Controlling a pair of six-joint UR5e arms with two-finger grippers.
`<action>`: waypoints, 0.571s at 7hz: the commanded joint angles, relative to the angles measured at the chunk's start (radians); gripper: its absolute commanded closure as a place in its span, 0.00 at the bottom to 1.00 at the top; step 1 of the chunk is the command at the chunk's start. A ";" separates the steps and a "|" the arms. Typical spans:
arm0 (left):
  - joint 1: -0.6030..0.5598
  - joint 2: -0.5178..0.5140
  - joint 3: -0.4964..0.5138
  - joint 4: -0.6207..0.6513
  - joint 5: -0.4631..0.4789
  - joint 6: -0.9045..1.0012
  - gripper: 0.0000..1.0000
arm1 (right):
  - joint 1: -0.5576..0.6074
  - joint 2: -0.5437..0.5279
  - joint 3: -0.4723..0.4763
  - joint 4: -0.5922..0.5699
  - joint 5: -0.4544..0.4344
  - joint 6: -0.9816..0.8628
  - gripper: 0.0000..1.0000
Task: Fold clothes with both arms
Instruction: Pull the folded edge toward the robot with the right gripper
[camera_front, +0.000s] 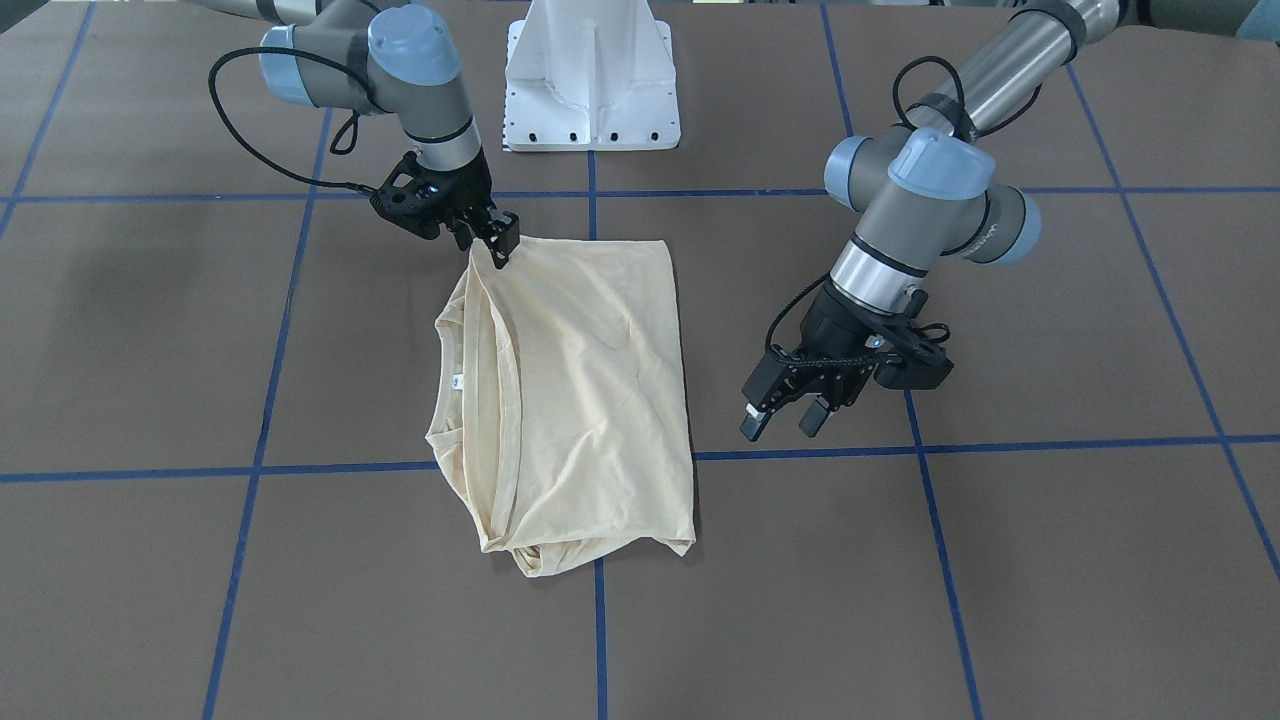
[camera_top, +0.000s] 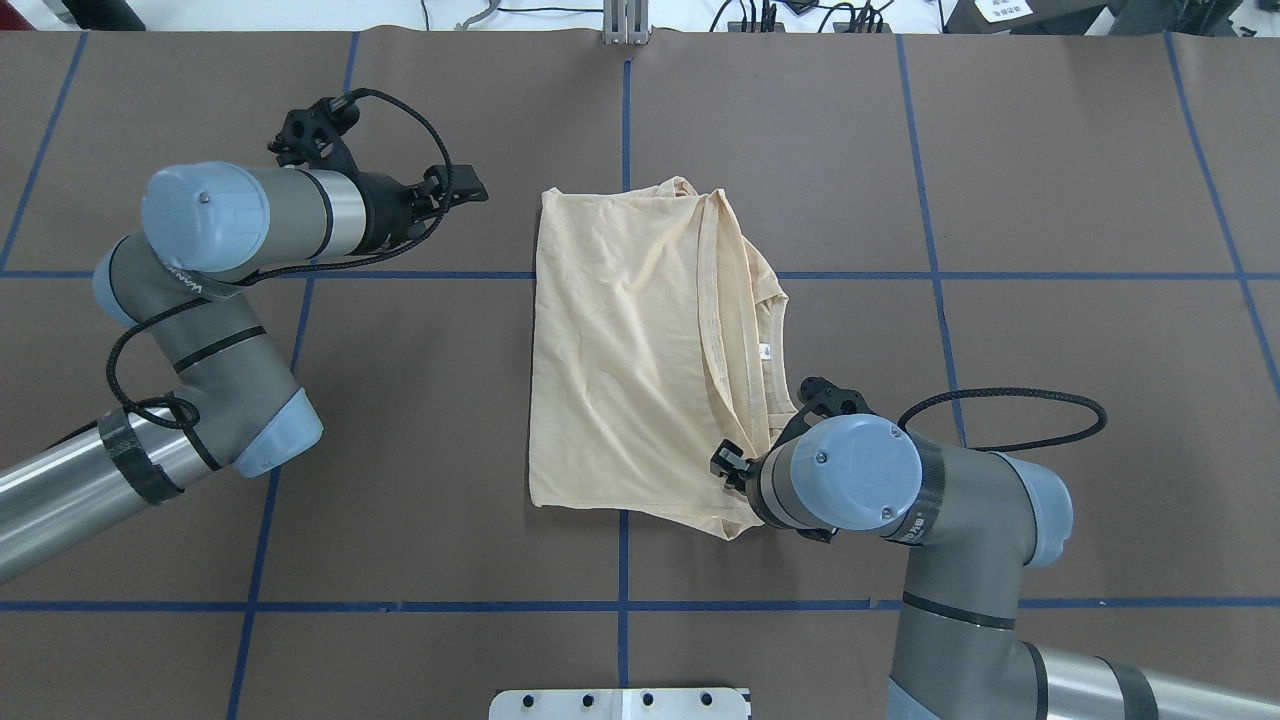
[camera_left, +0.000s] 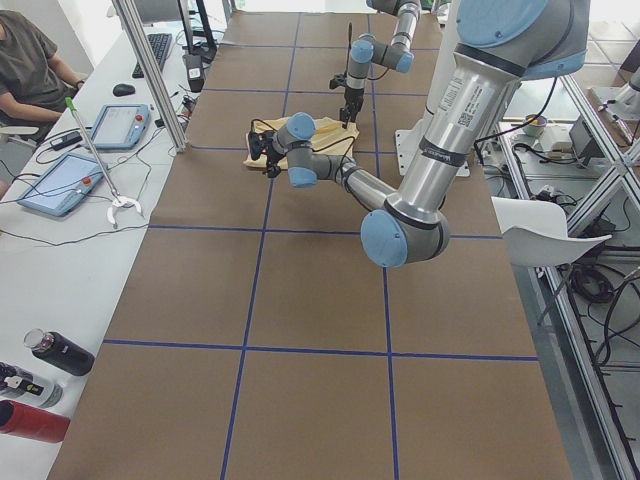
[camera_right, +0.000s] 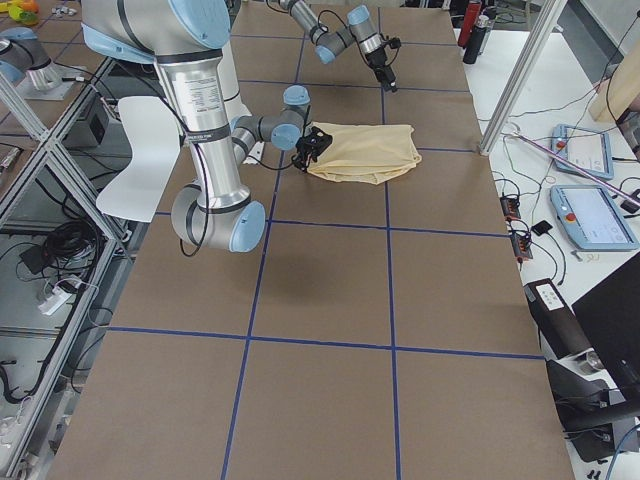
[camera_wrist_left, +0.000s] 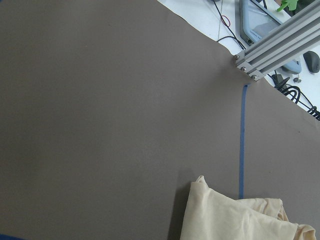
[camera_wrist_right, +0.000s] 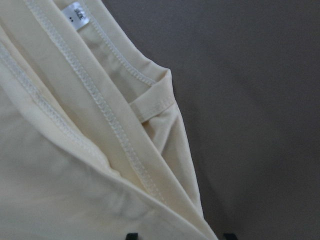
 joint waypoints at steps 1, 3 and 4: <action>0.000 0.001 0.000 0.000 0.000 0.000 0.01 | -0.001 0.001 -0.006 0.000 -0.001 0.007 0.46; 0.000 0.001 -0.002 0.000 0.000 -0.002 0.01 | -0.001 0.001 -0.011 0.000 -0.001 0.032 0.75; 0.000 0.001 -0.003 0.000 0.000 -0.002 0.01 | -0.001 0.004 -0.011 0.000 -0.001 0.055 0.96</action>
